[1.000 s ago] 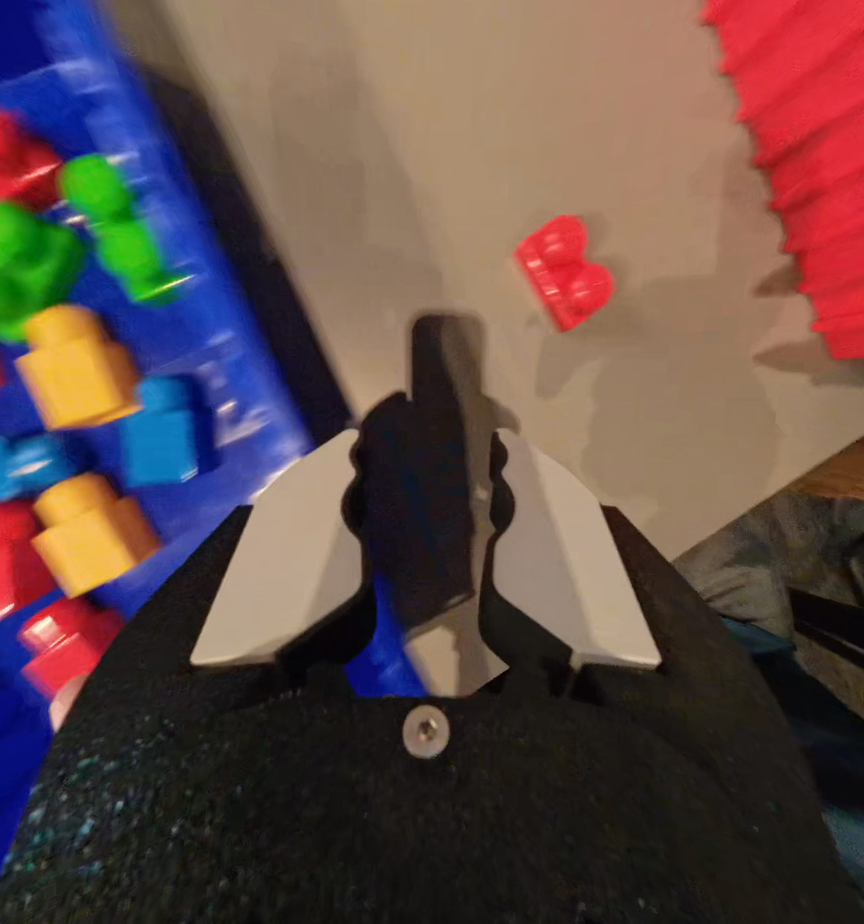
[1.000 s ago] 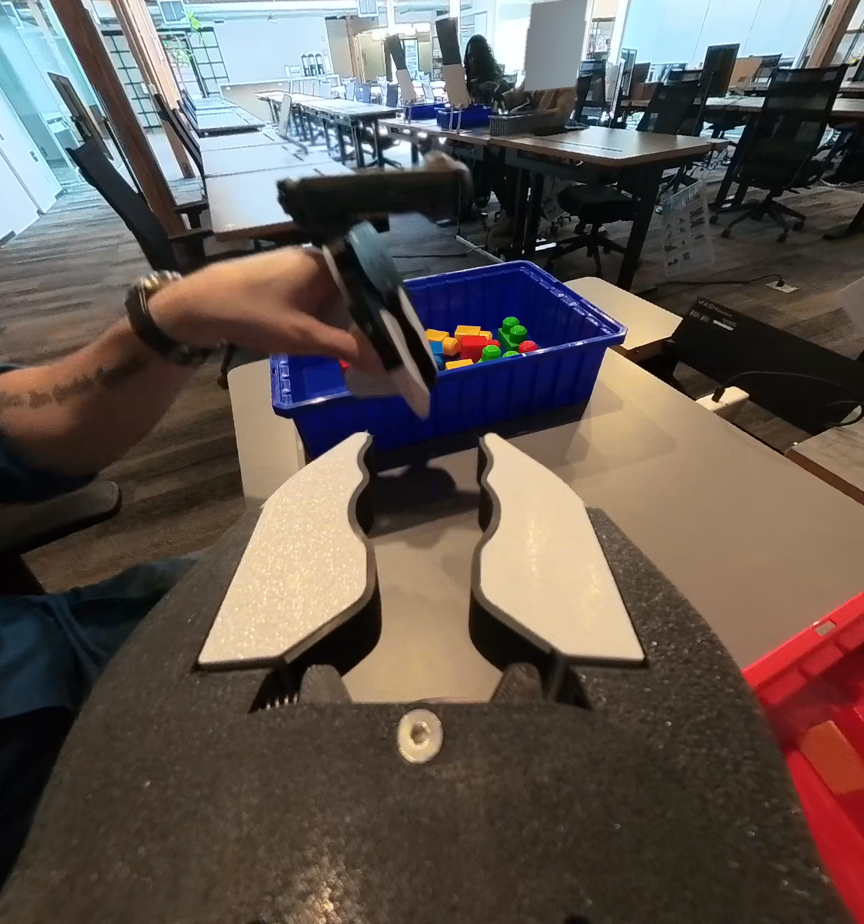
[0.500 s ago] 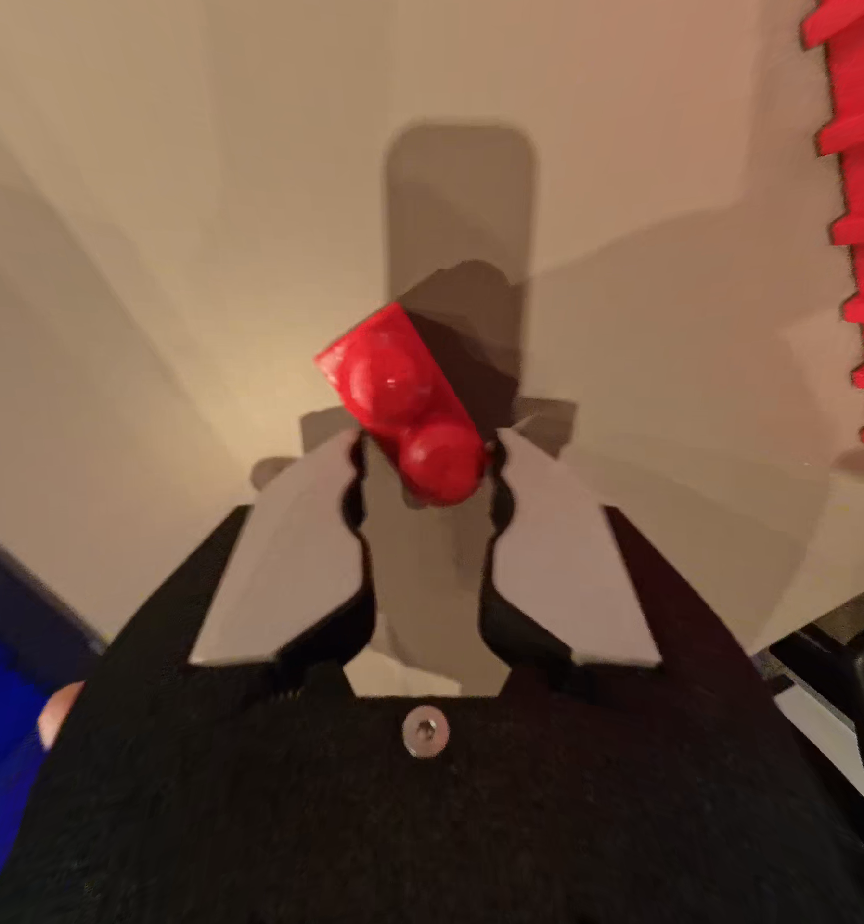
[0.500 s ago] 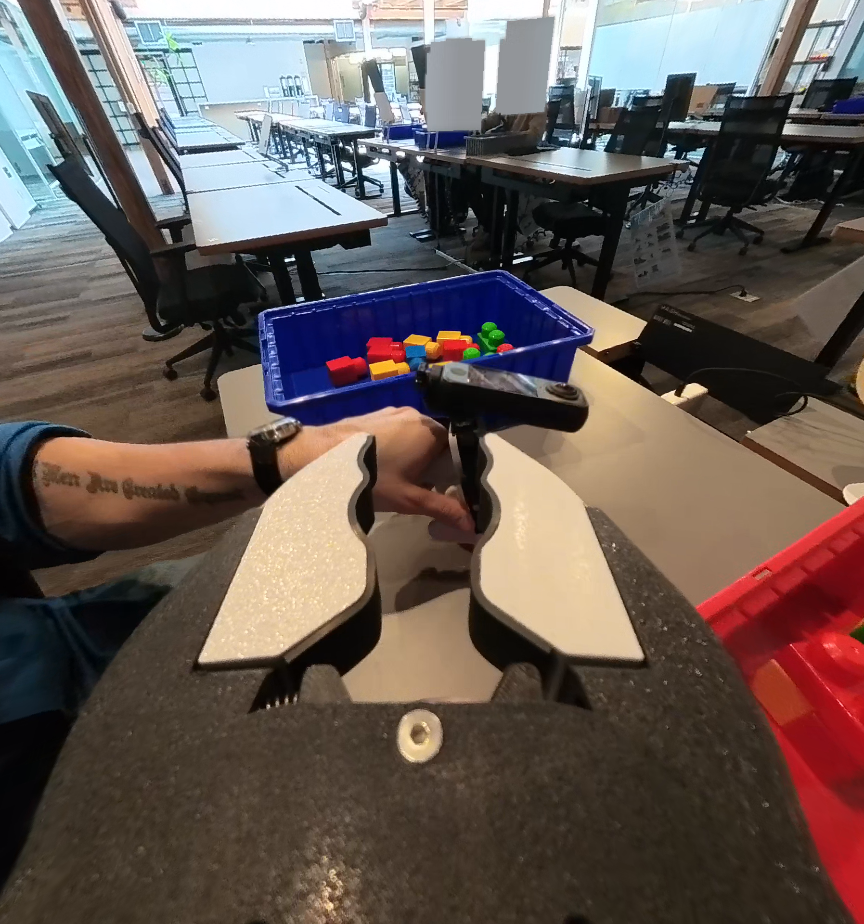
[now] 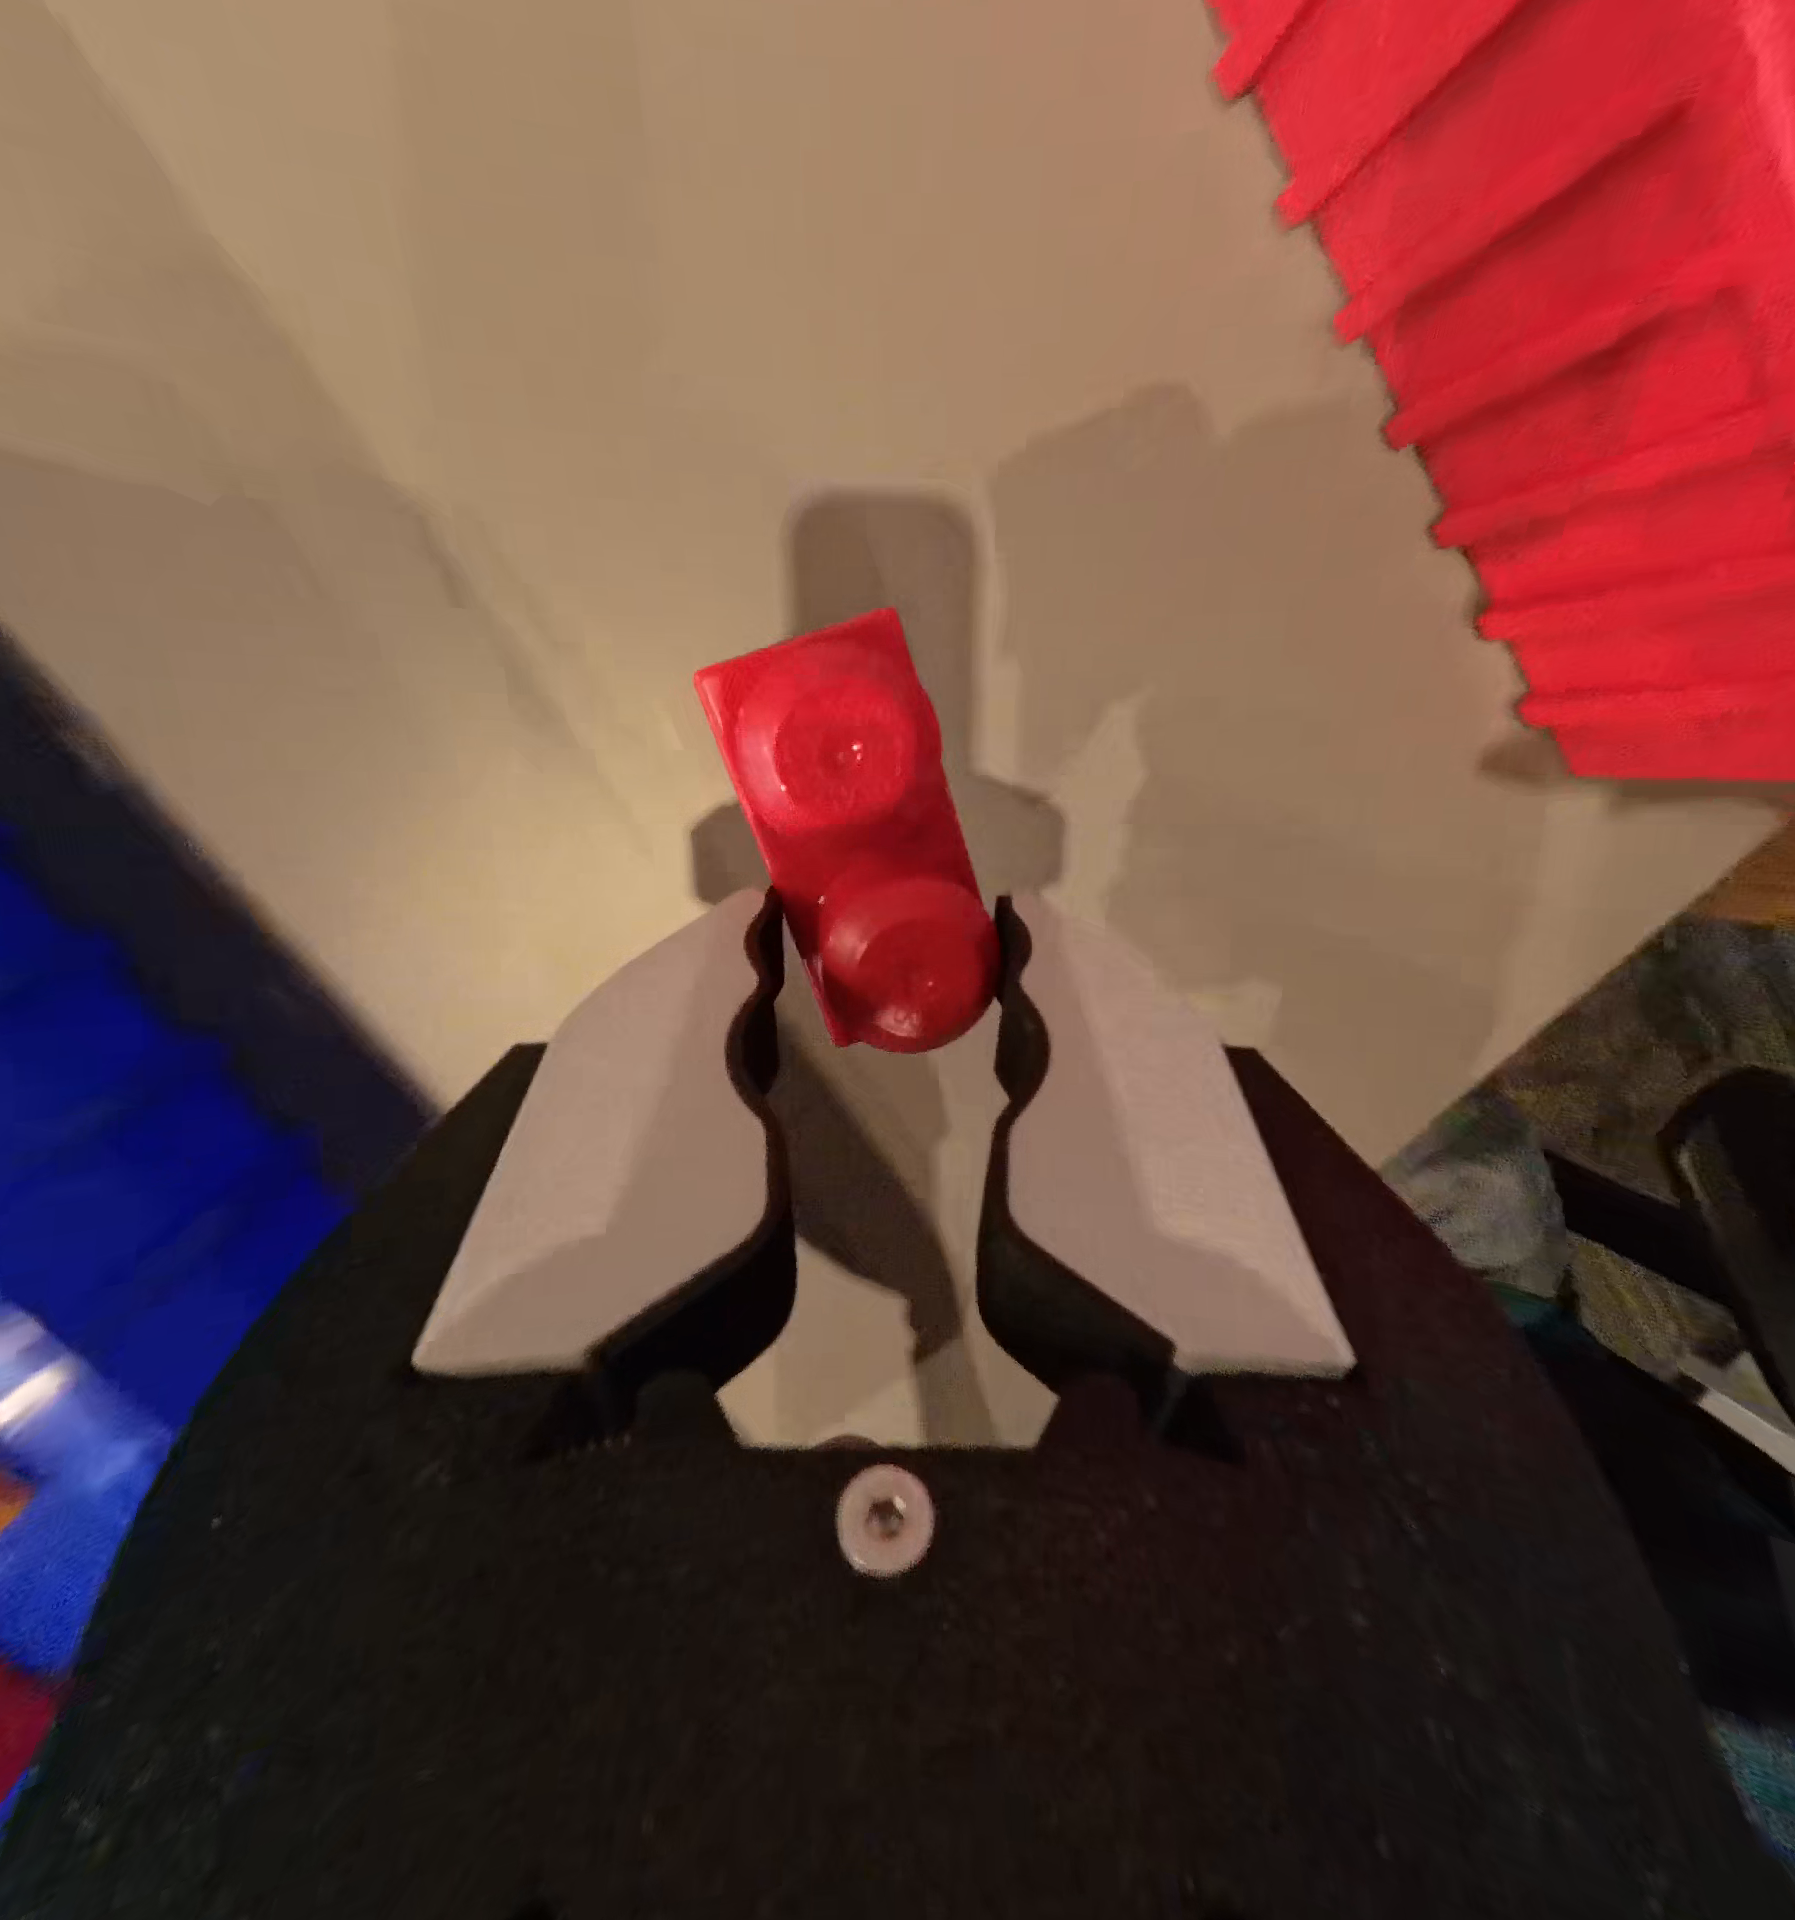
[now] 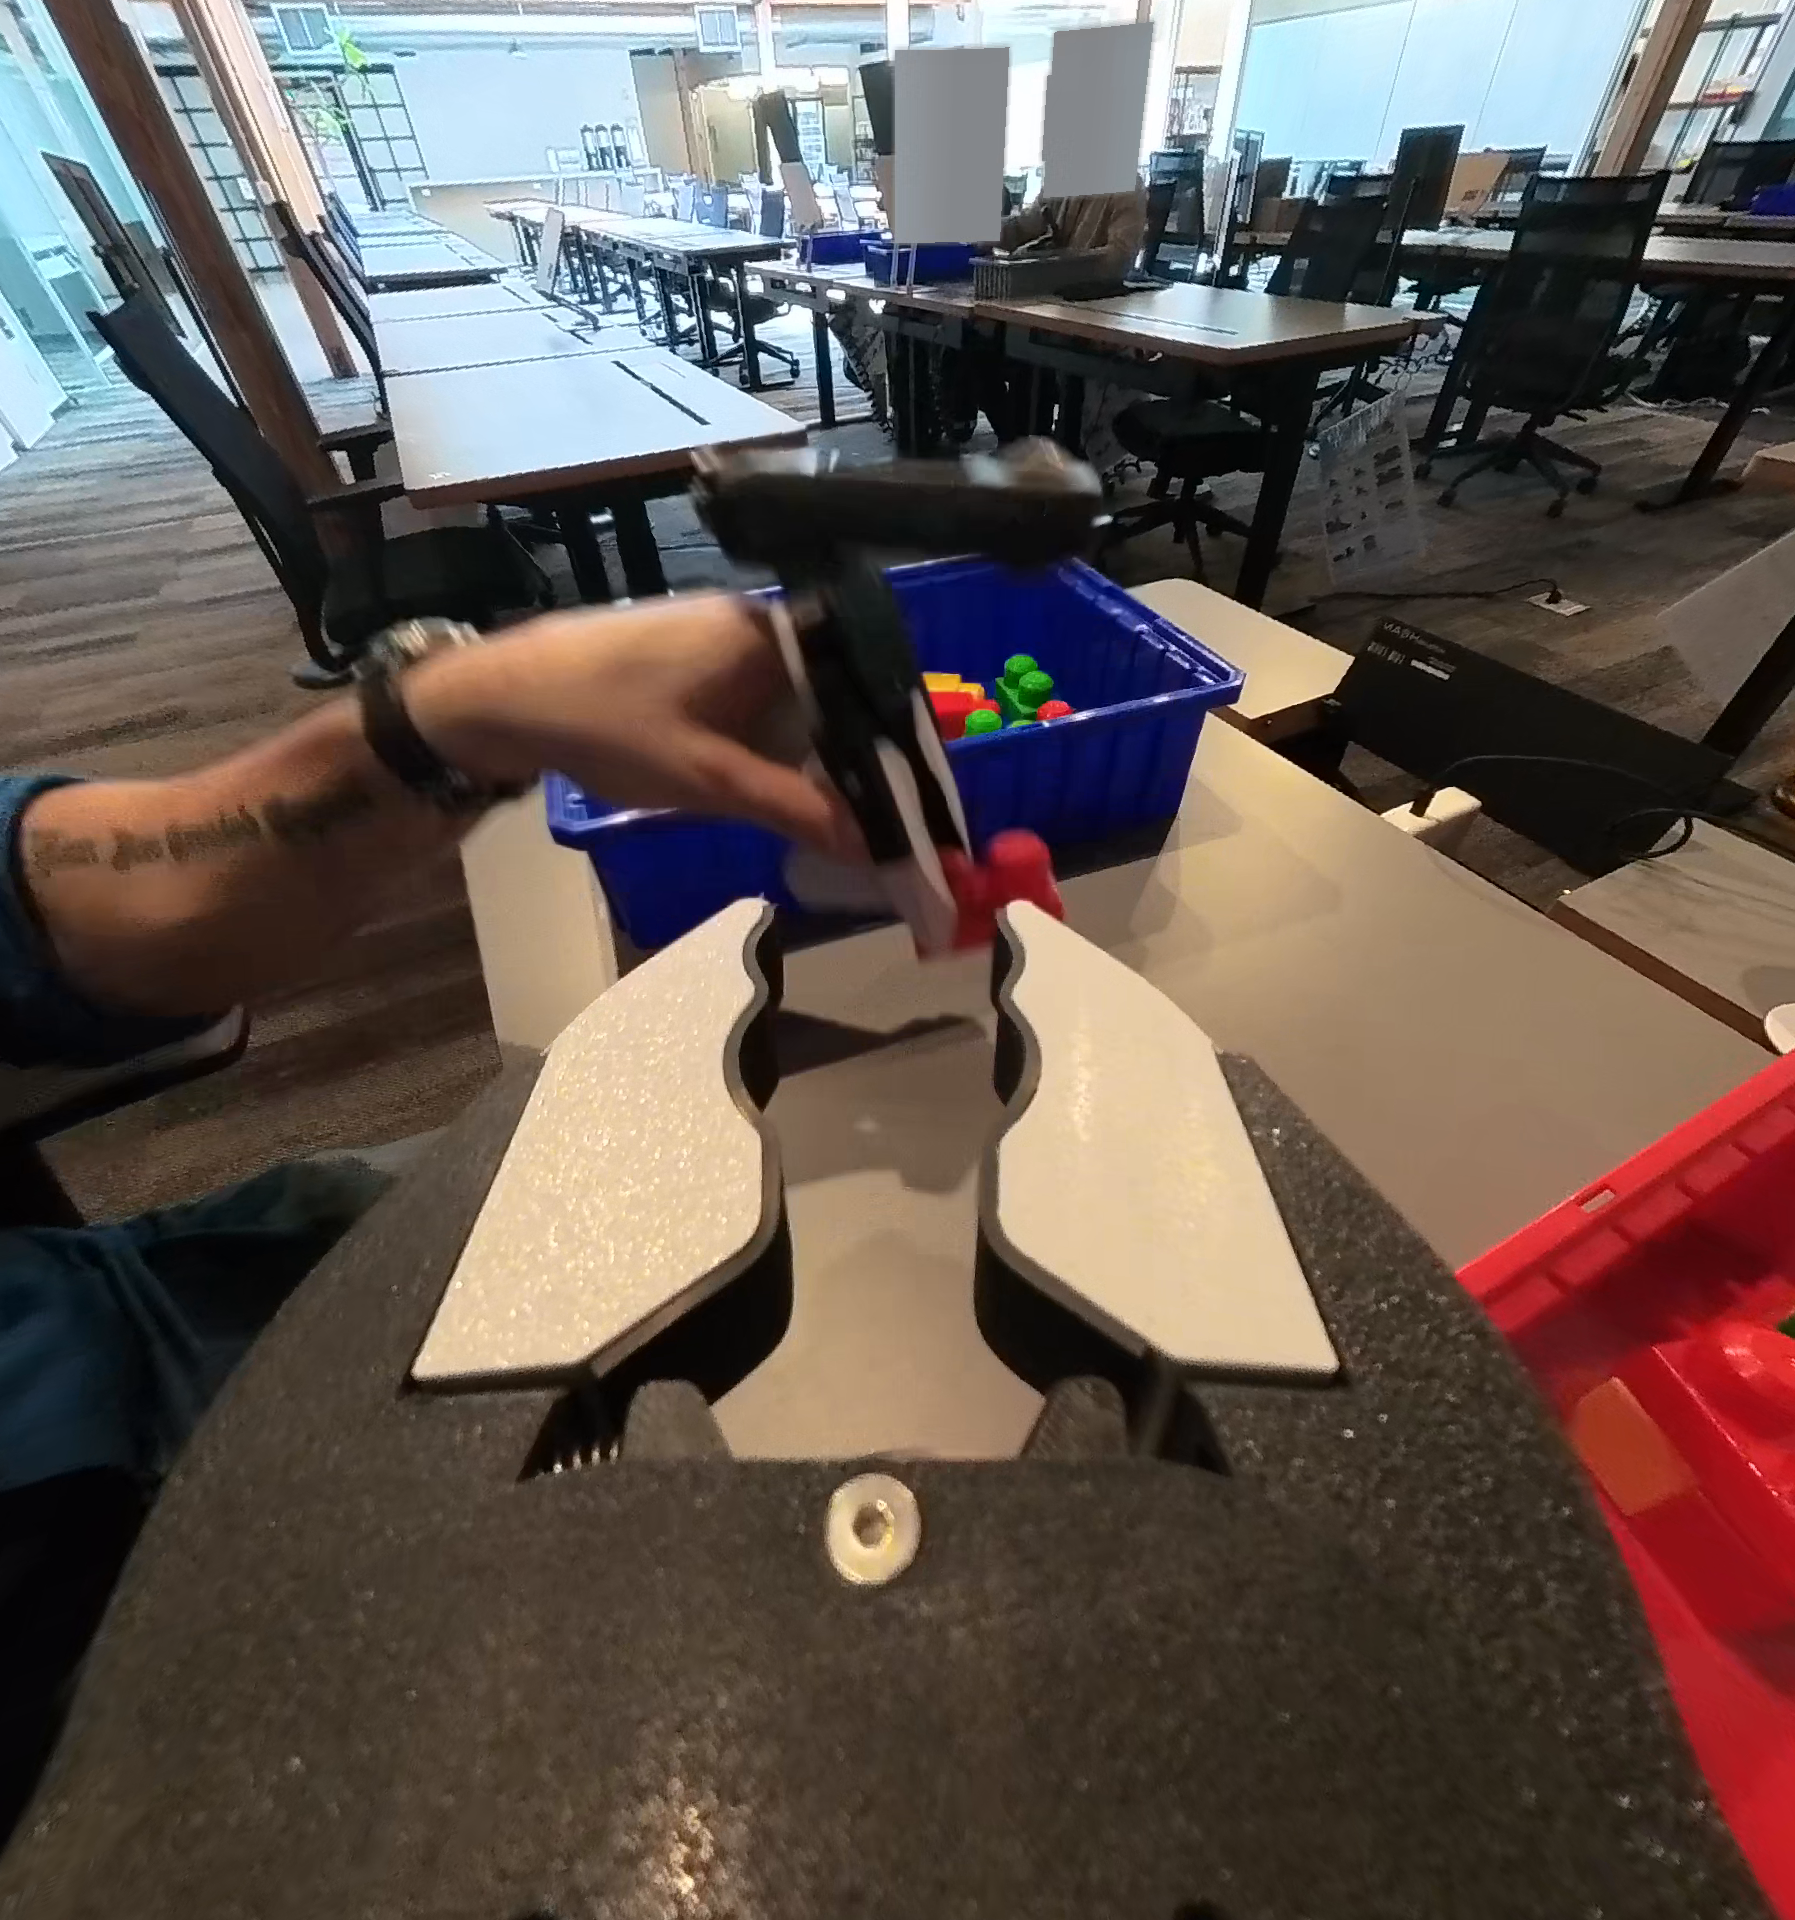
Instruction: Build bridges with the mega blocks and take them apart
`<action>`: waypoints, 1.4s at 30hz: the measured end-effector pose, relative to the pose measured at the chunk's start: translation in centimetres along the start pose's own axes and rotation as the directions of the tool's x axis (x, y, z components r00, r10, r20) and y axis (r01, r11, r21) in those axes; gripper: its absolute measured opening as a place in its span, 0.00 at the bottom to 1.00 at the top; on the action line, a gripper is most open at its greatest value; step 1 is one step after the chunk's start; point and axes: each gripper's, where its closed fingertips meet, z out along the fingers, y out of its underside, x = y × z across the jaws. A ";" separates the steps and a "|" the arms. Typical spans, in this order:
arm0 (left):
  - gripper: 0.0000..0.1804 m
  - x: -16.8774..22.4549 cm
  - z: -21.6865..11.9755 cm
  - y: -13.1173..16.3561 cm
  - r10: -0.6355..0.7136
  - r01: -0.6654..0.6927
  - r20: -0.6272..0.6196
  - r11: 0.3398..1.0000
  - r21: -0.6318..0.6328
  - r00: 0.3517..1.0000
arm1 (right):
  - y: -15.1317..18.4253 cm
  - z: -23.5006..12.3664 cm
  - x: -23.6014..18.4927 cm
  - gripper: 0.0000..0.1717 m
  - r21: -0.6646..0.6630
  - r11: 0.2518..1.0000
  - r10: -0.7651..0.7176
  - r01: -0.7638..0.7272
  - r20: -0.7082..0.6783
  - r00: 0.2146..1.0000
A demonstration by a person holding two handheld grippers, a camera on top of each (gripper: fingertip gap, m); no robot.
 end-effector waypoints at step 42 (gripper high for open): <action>0.29 -19.2 0.9 8.9 -0.298 0.299 0.026 0.949 -0.099 0.954 | 1.3 3.2 -0.3 0.22 -0.059 0.998 0.008 -0.006 0.035 0.999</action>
